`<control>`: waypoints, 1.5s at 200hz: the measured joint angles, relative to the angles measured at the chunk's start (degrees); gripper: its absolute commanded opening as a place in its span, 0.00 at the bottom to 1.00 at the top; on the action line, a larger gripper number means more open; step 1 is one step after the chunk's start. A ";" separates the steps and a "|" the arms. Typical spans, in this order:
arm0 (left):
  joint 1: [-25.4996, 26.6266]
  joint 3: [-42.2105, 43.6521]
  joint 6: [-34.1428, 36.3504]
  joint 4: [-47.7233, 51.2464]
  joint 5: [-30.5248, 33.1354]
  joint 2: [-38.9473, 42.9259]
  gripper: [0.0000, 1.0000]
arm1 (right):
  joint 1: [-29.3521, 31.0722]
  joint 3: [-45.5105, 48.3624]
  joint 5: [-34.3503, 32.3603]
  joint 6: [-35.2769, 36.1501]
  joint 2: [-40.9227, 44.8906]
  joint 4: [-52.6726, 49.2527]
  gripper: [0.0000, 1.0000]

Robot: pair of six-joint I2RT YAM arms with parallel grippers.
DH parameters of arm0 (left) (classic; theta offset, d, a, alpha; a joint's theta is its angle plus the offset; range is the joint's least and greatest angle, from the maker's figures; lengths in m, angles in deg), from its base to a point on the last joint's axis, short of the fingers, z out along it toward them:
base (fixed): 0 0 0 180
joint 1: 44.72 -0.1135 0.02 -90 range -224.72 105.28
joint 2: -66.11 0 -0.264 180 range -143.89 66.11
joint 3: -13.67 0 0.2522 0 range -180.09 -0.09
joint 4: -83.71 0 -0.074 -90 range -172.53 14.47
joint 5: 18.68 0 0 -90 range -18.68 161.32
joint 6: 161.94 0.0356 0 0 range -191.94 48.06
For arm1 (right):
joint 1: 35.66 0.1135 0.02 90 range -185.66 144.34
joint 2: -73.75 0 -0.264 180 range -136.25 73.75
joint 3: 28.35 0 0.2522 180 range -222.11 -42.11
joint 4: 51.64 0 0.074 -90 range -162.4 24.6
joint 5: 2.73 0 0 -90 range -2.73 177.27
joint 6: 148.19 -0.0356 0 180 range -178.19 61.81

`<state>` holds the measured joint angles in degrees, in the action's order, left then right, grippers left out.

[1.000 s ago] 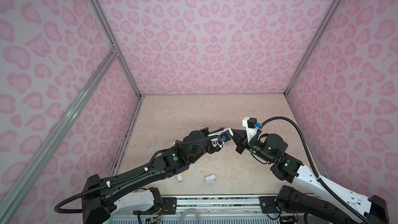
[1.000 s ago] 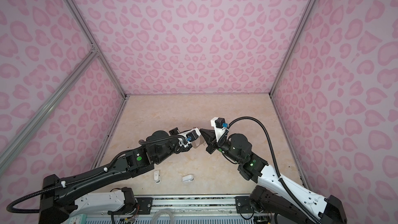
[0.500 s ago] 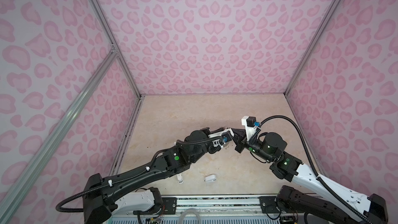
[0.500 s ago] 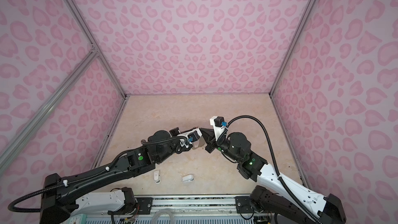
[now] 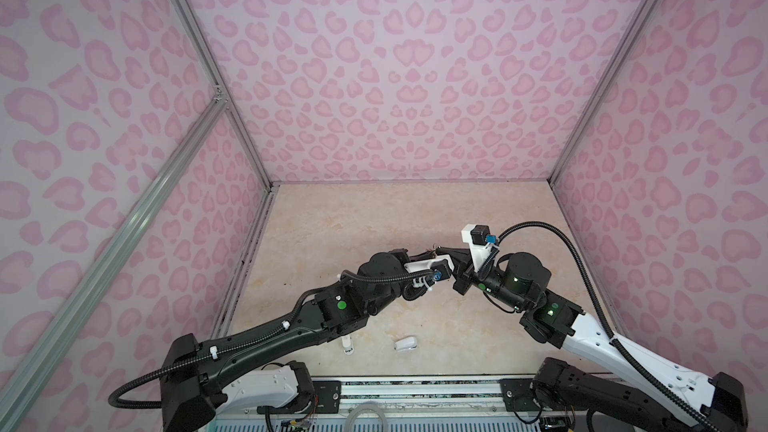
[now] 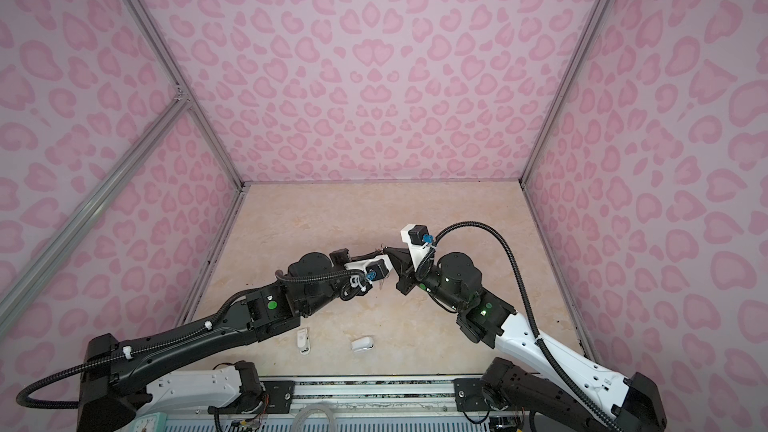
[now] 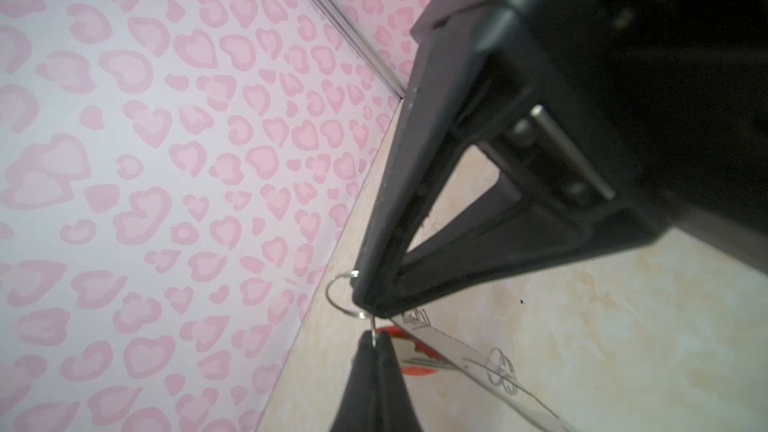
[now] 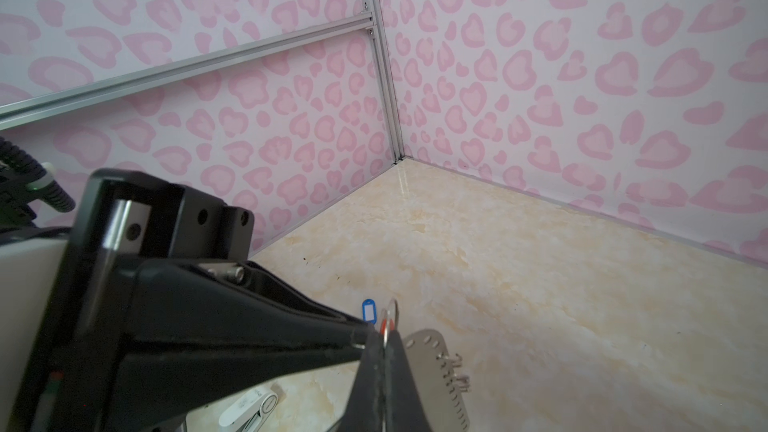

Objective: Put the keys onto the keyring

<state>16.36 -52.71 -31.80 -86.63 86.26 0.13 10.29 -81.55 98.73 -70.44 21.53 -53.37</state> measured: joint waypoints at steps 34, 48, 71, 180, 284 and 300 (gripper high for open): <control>0.04 0.09 -0.09 0.92 -1.29 0.00 0.03 | -0.44 0.76 0.13 0.00 0.96 0.87 0.00; 0.04 0.11 -0.76 1.33 -1.90 0.00 0.03 | -0.66 1.68 0.15 0.00 1.29 1.20 0.00; -0.02 0.11 -1.99 1.36 -2.95 0.00 0.03 | -1.07 2.80 0.39 -0.02 1.79 1.84 0.00; -1.14 0.50 -7.26 3.02 -6.01 1.88 0.03 | -2.95 6.97 2.58 0.46 5.46 7.89 0.00; -5.73 0.50 -10.25 4.85 -9.92 4.35 0.03 | -2.99 8.48 9.33 4.39 5.53 9.46 0.00; -7.80 0.52 -11.52 5.97 -12.31 4.83 0.03 | -2.99 8.48 10.80 6.27 5.75 8.85 0.00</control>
<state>8.56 -52.19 -43.32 -80.66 73.96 4.96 7.30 -73.07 109.53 -64.17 27.28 -44.51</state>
